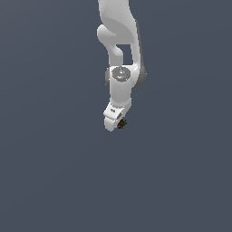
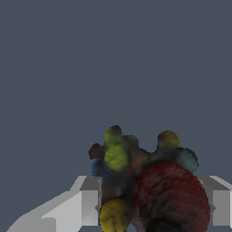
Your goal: Pick up the object and move it to a goal position.
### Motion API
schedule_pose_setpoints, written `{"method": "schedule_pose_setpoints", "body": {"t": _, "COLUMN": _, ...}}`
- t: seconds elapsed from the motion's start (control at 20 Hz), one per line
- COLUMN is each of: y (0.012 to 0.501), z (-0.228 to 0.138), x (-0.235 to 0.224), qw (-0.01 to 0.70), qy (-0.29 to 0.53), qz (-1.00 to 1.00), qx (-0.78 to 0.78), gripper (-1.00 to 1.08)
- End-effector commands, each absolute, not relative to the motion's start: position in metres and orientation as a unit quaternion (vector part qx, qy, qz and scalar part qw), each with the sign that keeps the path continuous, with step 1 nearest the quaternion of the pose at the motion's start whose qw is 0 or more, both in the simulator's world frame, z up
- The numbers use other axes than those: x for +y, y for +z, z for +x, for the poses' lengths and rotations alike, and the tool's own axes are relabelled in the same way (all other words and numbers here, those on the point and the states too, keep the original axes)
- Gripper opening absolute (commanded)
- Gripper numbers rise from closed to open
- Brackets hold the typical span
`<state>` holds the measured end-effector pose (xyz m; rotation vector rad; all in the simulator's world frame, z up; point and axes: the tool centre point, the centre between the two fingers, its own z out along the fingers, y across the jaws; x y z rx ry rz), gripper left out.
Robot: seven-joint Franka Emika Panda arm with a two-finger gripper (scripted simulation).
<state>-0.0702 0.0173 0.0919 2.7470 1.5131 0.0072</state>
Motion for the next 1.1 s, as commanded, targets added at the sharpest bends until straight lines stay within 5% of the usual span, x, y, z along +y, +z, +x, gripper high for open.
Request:
{"method": "schedule_pose_setpoints", "body": {"t": 0.0, "y": 0.113, "z": -0.07, "x": 0.03, "qw": 0.003, "qy": 0.003, "qz": 0.876, "qx": 0.483, "gripper": -1.0}}
{"method": "schedule_pose_setpoints", "body": {"t": 1.05, "y": 0.315, "z": -0.063, "x": 0.144, "qw": 0.0, "qy": 0.0, "qz": 0.875, "qx": 0.483, "gripper": -1.0}}
